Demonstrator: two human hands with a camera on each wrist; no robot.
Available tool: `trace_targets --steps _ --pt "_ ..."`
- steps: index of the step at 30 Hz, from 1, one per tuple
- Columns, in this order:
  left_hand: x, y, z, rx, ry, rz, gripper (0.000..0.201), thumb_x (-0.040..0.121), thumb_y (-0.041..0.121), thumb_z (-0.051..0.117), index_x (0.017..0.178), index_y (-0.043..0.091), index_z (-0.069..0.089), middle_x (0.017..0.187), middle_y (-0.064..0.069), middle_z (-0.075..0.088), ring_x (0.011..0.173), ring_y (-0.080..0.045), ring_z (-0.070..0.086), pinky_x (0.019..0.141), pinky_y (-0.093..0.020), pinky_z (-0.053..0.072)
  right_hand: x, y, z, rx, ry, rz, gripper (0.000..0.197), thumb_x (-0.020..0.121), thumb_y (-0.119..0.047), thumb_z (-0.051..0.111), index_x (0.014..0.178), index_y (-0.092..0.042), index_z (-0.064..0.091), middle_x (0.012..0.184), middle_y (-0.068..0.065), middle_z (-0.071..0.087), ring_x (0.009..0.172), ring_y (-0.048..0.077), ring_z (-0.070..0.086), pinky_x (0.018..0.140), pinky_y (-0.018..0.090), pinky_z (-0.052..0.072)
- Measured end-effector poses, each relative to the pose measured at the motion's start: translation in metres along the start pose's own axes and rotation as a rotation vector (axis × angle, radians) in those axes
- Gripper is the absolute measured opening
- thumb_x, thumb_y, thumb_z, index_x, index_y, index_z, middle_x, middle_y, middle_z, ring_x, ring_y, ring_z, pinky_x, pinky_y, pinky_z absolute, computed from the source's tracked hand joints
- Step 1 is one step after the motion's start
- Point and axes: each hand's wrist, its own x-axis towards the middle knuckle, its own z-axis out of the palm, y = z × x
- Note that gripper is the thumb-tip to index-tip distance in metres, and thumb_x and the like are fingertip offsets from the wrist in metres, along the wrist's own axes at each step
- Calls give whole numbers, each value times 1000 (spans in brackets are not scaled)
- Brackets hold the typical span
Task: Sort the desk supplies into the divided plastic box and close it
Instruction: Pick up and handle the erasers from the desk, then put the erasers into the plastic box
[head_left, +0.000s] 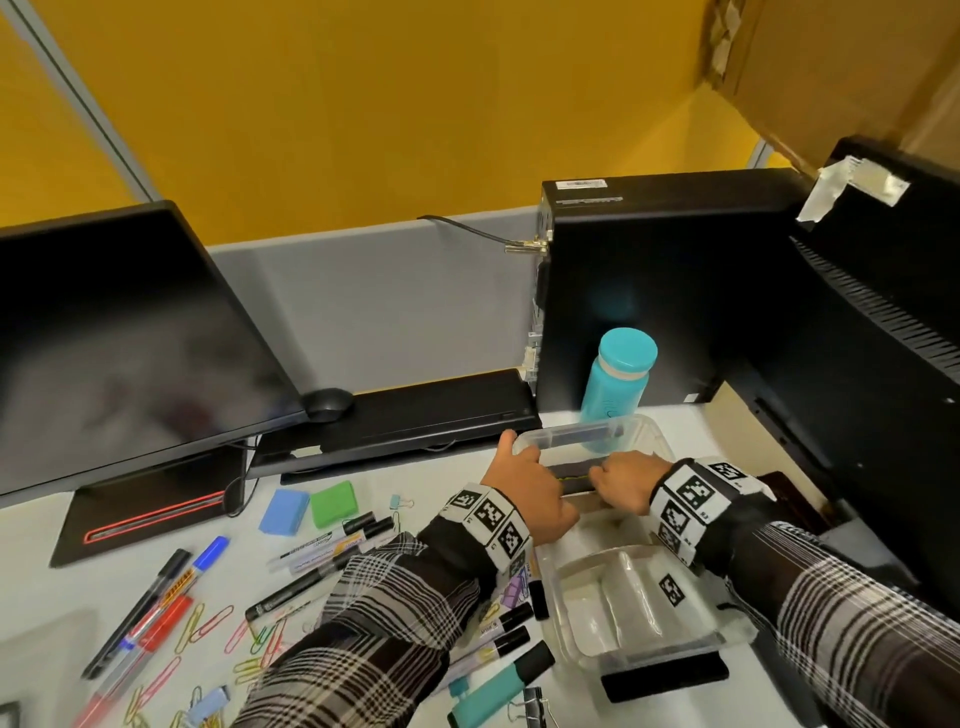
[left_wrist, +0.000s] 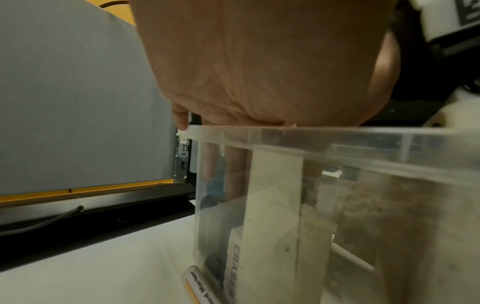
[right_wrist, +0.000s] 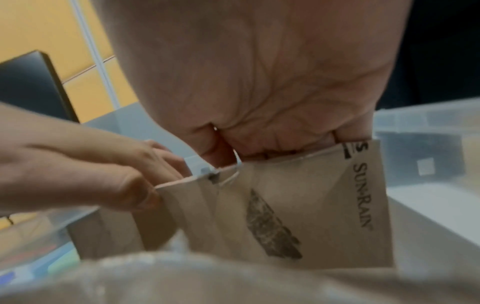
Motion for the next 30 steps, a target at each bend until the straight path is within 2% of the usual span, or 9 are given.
trace_targets --steps 3,5,7,10,12,16,20,23,30 --pt "0 4 -5 11 -50 -19 53 95 45 22 117 19 63 117 -4 65 126 -26 42 115 -58 0 0 -4 1 -53 0 37 38 100 -24 28 118 -4 55 122 16 57 113 31 54 91 36 42" --pt "-5 4 -3 4 -7 -14 48 95 42 26 125 23 58 122 -1 63 129 -26 39 114 -58 -1 -3 -6 2 -67 0 57 38 100 -25 29 119 -5 55 122 16 58 113 32 54 91 37 42" --pt "-17 1 3 -74 158 -11 42 93 38 33 124 23 56 126 2 60 132 -23 37 114 -56 3 -11 -9 2 -68 57 32 37 98 -29 30 116 -11 57 117 11 62 104 26 58 87 35 46" --pt "-57 -15 12 -293 515 -83 43 91 40 39 132 29 47 137 9 49 133 -15 37 114 -49 16 -36 -17 0 17 244 9 30 96 -38 33 109 -23 55 101 1 64 88 17 59 81 32 48" --pt "-90 -38 24 -439 578 -206 49 93 44 39 140 35 32 141 14 40 133 -11 32 114 -41 19 -58 -33 -2 71 336 -44 29 95 -42 38 112 -26 54 101 -4 65 88 13 60 83 32 50" --pt "-139 -109 62 -537 441 -437 56 92 42 47 144 31 27 144 8 38 131 -16 32 109 -37 30 -68 -85 -3 133 420 -204 35 93 -43 45 124 -28 51 120 -7 61 103 11 58 90 31 50" --pt "-159 -179 107 -377 206 -557 54 91 32 48 142 26 31 142 1 40 126 -25 39 103 -39 38 -31 -157 8 160 524 -272 24 92 -36 46 111 -25 56 116 -5 60 105 17 53 85 33 46" --pt "-162 -212 129 -314 120 -522 54 90 20 48 141 24 31 146 1 36 126 -25 39 101 -38 40 12 -210 32 129 473 -282 21 92 -30 44 108 -19 54 112 1 56 107 22 50 82 35 45" --pt "-152 -240 158 -206 28 -394 74 87 8 52 148 27 16 157 3 17 133 -27 34 100 -41 42 85 -279 85 86 280 -326 50 91 -15 46 140 -17 34 148 4 31 133 26 32 105 39 38"
